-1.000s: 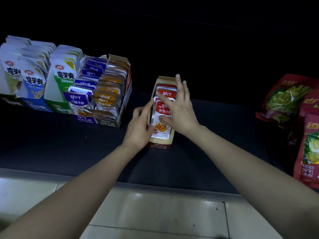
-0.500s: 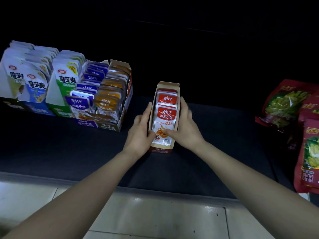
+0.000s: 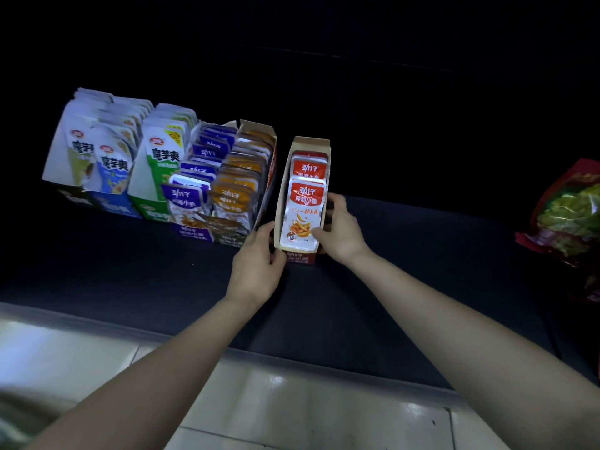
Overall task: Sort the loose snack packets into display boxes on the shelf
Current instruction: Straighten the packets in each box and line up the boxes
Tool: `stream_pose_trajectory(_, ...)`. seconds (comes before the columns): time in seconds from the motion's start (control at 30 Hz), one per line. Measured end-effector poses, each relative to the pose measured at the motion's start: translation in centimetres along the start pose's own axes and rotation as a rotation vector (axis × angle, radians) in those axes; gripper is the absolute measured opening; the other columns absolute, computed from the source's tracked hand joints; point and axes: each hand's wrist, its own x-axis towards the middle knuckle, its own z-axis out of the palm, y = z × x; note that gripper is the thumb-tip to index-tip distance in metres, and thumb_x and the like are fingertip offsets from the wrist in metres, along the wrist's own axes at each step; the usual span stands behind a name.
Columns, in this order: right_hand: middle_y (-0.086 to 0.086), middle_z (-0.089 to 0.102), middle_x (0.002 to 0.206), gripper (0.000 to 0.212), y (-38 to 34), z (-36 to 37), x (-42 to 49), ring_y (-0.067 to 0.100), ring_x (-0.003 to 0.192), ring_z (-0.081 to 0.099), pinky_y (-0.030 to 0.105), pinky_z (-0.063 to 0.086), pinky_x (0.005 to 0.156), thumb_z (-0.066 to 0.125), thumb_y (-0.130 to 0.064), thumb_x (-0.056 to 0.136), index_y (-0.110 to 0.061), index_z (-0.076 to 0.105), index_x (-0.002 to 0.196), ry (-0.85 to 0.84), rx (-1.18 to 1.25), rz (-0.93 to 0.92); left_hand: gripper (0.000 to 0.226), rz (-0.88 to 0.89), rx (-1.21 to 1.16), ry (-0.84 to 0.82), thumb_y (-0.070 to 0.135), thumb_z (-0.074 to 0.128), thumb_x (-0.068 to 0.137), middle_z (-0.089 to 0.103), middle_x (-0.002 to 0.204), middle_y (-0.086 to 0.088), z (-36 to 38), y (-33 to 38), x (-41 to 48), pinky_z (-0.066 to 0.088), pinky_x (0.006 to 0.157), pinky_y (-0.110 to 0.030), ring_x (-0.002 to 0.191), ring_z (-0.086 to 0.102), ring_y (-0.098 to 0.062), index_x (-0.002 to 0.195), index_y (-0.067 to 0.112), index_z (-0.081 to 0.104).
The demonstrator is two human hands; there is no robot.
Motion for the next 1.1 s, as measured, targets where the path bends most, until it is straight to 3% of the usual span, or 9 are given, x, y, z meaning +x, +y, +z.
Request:
stream_pose_trajectory(0.2,0.008,0.058,0.130,0.055,-0.9,2.1,1.6,0.021,0.114,0.060,0.048,0.056,0.088,0.064,-0.009,0.092,-0.015,0.034,0.138,0.019,0.093,0.011,0.046,-0.010,0.075,0.089,0.009,0.051,0.093,0.057,0.127,-0.003,-0.6,-0.2,-0.5,0.041,0.084,-0.023,0.103,0.059,-0.020,0.138,0.017,0.049)
stream_pose_trajectory(0.37,0.007,0.054,0.135,0.064,-0.8,2.7,1.4,0.020,0.118,0.058,0.048,0.055,0.091,0.064,-0.012,0.092,-0.019,0.029,0.145,-0.010,0.178,0.023,0.046,0.016,0.164,0.120,0.006,0.054,0.091,0.045,0.143,-0.008,-0.1,0.0,-1.4,0.045,0.093,-0.034,0.112,0.058,-0.028,0.137,0.009,0.051)
stream_pose_trajectory(0.47,0.005,0.050,0.140,0.070,-0.7,2.2,1.0,0.020,0.123,0.055,0.047,0.052,0.097,0.063,-0.014,0.093,-0.021,0.023,0.150,-0.071,0.197,0.028,0.025,0.112,0.254,0.151,0.006,0.060,0.085,0.051,0.122,-0.004,-0.3,-0.7,-1.7,0.053,0.073,-0.040,0.096,0.059,-0.024,0.109,0.011,0.065)
stream_pose_trajectory(0.53,0.003,0.050,0.142,0.072,-0.7,1.9,0.6,0.020,0.125,0.053,0.046,0.049,0.101,0.062,-0.015,0.093,-0.022,0.021,0.151,-0.114,0.198,0.040,0.010,0.180,0.327,0.173,0.007,0.063,0.081,0.057,0.100,-0.003,-0.7,-1.1,-1.9,0.049,0.063,-0.037,0.088,0.056,-0.024,0.089,0.012,0.067)
stream_pose_trajectory(0.63,0.003,0.047,0.144,0.072,-0.7,1.8,-0.3,0.020,0.123,0.054,0.044,0.048,0.101,0.062,-0.015,0.094,-0.022,0.020,0.152,-0.150,0.158,0.038,0.007,0.208,0.425,0.229,0.009,0.065,0.078,0.063,0.086,-0.005,-1.1,-1.5,-1.7,0.047,0.072,-0.040,0.088,0.055,-0.031,0.079,0.014,0.069)
stream_pose_trajectory(0.8,0.003,0.039,0.150,0.078,-1.2,1.8,-1.3,0.021,0.127,0.051,0.039,0.046,0.104,0.061,-0.008,0.093,-0.021,0.015,0.154,-0.189,0.087,0.007,0.011,0.169,0.453,0.247,0.010,0.069,0.075,0.061,0.101,-0.008,-1.5,-1.6,-0.6,0.039,0.097,-0.051,0.110,0.048,-0.034,0.086,0.013,0.071)
stream_pose_trajectory(0.9,0.005,0.041,0.149,0.078,-1.7,2.2,-1.2,0.022,0.130,0.048,0.037,0.043,0.107,0.062,-0.005,0.092,-0.021,0.017,0.154,-0.183,0.052,-0.005,0.012,0.173,0.428,0.183,0.012,0.068,0.079,0.062,0.101,-0.008,-1.5,-1.6,0.3,0.038,0.097,-0.046,0.109,0.046,-0.032,0.090,0.012,0.072)
stream_pose_trajectory(1.1,0.003,0.043,0.146,0.079,-1.2,2.7,-1.0,0.020,0.129,0.048,0.040,0.043,0.107,0.064,-0.008,0.091,-0.023,0.018,0.153,-0.132,0.065,0.005,0.011,0.203,0.406,0.223,0.008,0.067,0.078,0.055,0.098,-0.007,-2.0,-2.5,-0.2,0.040,0.091,-0.044,0.104,0.045,-0.029,0.088,0.013,0.071)
